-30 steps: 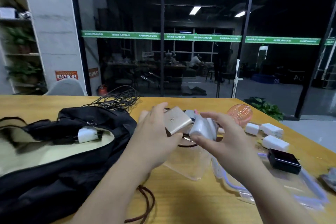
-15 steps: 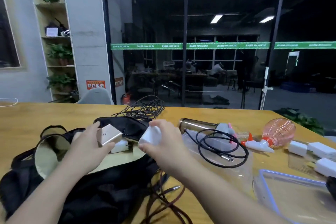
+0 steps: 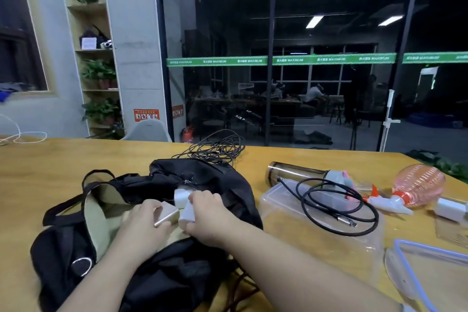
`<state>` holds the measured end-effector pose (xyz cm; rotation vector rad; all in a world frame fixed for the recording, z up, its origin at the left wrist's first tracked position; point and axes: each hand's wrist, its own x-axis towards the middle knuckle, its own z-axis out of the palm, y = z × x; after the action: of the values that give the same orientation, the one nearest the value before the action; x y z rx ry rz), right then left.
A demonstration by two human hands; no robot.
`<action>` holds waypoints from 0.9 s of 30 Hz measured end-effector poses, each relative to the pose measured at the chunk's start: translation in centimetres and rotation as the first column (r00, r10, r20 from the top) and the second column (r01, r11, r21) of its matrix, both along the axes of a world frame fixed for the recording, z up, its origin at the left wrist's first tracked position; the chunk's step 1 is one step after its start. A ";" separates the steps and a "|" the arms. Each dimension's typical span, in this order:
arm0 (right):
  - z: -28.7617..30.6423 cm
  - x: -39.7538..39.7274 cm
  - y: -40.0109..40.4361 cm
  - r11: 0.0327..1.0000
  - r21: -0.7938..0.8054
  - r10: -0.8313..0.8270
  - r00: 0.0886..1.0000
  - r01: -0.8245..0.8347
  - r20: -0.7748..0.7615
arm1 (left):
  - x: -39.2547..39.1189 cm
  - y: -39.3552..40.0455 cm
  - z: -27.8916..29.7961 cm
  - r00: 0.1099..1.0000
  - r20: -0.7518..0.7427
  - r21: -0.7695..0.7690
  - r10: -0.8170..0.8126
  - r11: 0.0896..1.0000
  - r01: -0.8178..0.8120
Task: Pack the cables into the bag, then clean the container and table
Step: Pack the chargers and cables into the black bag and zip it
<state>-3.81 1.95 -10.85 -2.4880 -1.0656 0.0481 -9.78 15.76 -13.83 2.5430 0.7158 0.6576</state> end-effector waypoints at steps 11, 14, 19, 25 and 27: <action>-0.1 0.5 0.6 0.998 0.029 -0.057 0.988 0.054 0.145 | 0.1 0.6 -0.6 0.995 0.068 0.171 -0.075 0.983 0.063; -0.1 0.4 1.2 1.000 -0.004 -0.018 0.983 0.019 0.180 | 0.1 0.4 -0.9 0.990 0.084 0.164 -0.117 0.981 0.102; -0.1 -0.3 1.5 0.997 -0.034 0.071 0.967 -0.064 0.244 | 0.4 0.5 -1.0 0.988 -0.051 0.201 -0.143 0.968 0.151; -0.3 -1.0 2.0 0.996 -0.075 0.068 0.982 -0.055 0.179 | 1.0 1.0 -1.1 0.955 -0.269 0.199 -0.126 0.963 0.183; -0.2 -1.2 1.9 0.993 -0.110 0.063 0.986 -0.047 0.152 | 0.8 0.7 -1.0 0.949 -0.295 0.203 -0.107 0.964 0.172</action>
<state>-5.03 3.81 -11.09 -2.5921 -1.2254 -0.0763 -8.96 16.44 -14.78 2.9060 0.5684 0.3477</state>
